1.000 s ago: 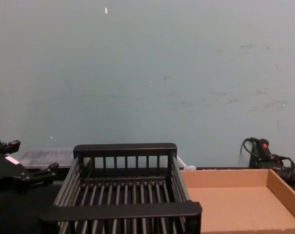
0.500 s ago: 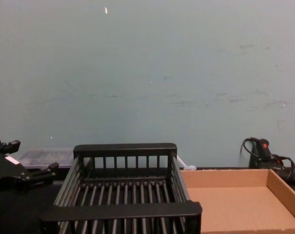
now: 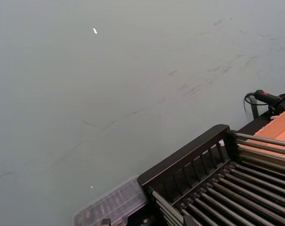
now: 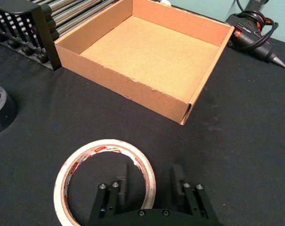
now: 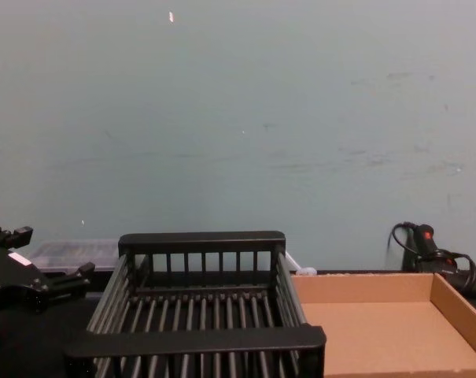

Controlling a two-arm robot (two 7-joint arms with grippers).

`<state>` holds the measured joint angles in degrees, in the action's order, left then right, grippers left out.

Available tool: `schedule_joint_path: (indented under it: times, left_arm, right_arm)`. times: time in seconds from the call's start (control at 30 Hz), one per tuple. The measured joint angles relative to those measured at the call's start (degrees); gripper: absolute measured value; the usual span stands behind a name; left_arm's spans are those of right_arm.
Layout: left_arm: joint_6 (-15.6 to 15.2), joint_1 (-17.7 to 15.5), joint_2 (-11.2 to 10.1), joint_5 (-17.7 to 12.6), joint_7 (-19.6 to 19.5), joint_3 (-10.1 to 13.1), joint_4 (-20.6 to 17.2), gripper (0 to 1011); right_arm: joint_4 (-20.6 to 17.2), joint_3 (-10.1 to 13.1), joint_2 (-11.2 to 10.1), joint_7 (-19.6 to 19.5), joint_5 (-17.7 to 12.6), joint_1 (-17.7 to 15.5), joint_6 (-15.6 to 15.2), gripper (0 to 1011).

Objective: Pick up the white tape and place it into the black box , Pick up the silver tape and place it into the brown box.

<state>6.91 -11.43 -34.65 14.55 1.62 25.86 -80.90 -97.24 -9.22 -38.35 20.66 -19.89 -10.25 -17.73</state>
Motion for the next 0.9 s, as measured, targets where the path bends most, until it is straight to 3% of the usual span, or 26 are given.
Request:
schedule_joint_path:
  times: [0.57,0.9]
  left_arm:
    - [0.00,0.00,0.00,0.00,0.00,0.00,0.00,1001]
    - [0.00,0.00,0.00,0.00,0.00,0.00,0.00,1001]
  right_arm:
    - [0.00,0.00,0.00,0.00,-0.04,0.00,-0.01,90]
    - [0.00,0.00,0.00,0.00,-0.04,0.00,0.00,70]
